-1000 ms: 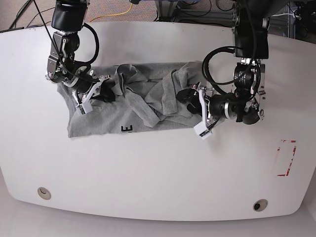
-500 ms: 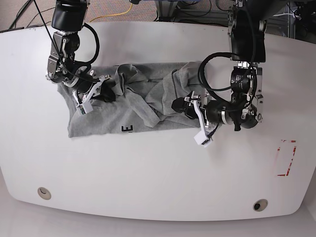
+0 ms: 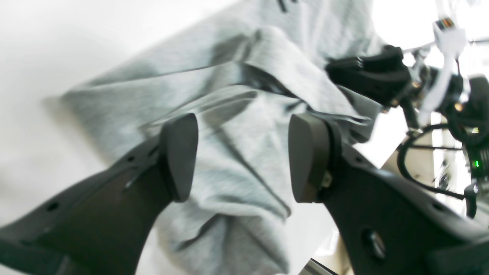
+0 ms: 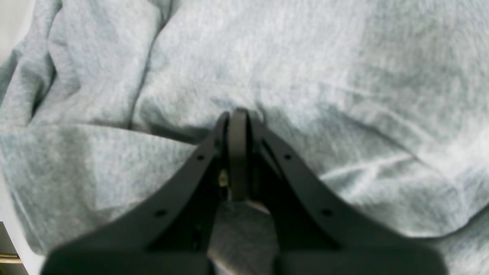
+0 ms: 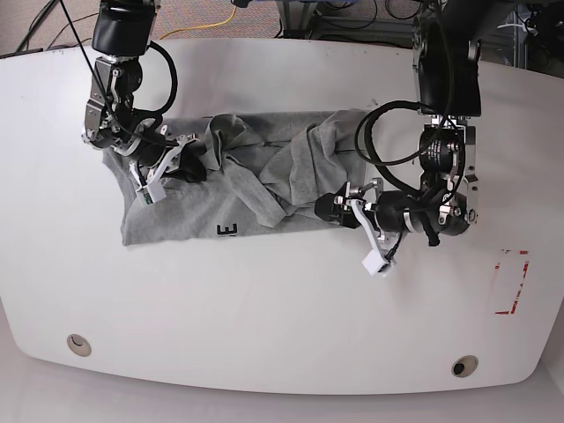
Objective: Layout the t-shirt on the table in an organized manner, then fold the t-shirt properly
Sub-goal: 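Lower the folded end onto the shirt middle with the left gripper, then press the folded fabric flat with the left gripper near the shirt middle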
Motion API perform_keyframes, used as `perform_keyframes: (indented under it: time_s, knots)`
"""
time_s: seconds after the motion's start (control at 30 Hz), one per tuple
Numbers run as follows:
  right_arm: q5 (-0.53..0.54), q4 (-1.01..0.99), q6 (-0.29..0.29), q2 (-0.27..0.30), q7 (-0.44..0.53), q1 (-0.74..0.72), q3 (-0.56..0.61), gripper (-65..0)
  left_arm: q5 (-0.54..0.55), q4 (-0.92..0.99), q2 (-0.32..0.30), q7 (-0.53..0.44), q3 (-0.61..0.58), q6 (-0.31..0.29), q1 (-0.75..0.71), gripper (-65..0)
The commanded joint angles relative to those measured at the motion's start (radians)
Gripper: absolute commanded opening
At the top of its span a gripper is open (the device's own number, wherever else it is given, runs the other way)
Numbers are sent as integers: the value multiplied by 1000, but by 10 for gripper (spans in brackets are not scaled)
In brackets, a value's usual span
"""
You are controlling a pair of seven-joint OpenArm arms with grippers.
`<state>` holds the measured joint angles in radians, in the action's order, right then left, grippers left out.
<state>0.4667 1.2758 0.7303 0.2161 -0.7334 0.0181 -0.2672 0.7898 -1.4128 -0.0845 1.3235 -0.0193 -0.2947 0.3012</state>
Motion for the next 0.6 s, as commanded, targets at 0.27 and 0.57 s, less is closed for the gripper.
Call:
perform_keyframes:
  time_s: [0.27,0.57]
  knots:
    - [-145,-25,-32,4,-151,23,12,-633,18,43,-60,-40,-3,1,45,-293]
    - [-145,-25,-32,1,-151,19,12,-633,-57,45,-60,-66,-94,1,45,-293]
